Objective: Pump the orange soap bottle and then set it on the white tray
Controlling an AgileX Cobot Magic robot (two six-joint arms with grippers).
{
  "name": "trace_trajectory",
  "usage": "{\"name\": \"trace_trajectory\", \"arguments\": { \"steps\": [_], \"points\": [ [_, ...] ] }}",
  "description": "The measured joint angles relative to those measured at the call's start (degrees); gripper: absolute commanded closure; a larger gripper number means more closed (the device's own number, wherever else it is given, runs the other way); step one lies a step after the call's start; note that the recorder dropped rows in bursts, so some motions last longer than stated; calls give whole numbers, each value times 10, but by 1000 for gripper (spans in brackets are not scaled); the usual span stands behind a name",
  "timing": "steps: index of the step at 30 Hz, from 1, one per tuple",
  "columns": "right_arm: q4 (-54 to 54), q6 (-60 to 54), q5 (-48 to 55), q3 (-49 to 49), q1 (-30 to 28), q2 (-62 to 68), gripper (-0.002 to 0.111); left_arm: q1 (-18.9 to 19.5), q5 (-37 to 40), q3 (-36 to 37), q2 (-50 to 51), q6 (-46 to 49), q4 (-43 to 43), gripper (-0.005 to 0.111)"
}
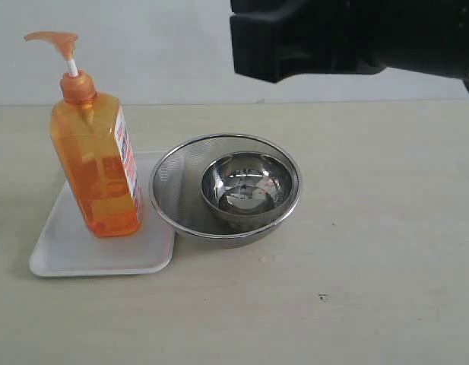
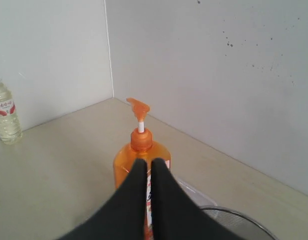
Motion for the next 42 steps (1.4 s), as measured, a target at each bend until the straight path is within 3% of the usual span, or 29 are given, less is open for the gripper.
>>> {"name": "trace_trajectory", "arguments": {
  "steps": [4, 9, 18, 32, 42],
  "points": [
    [-17, 51, 0, 0, 0, 0, 108, 0, 0, 0, 0, 0, 0, 102],
    [-119, 163, 2, 0, 0, 0, 108, 0, 0, 0, 0, 0, 0, 102],
    [-515, 549, 33, 0, 0, 0, 108, 0, 0, 0, 0, 0, 0, 102],
    [-889, 927, 67, 0, 0, 0, 108, 0, 0, 0, 0, 0, 0, 102],
    [-955, 991, 89, 0, 0, 0, 108, 0, 0, 0, 0, 0, 0, 102]
  ]
}}
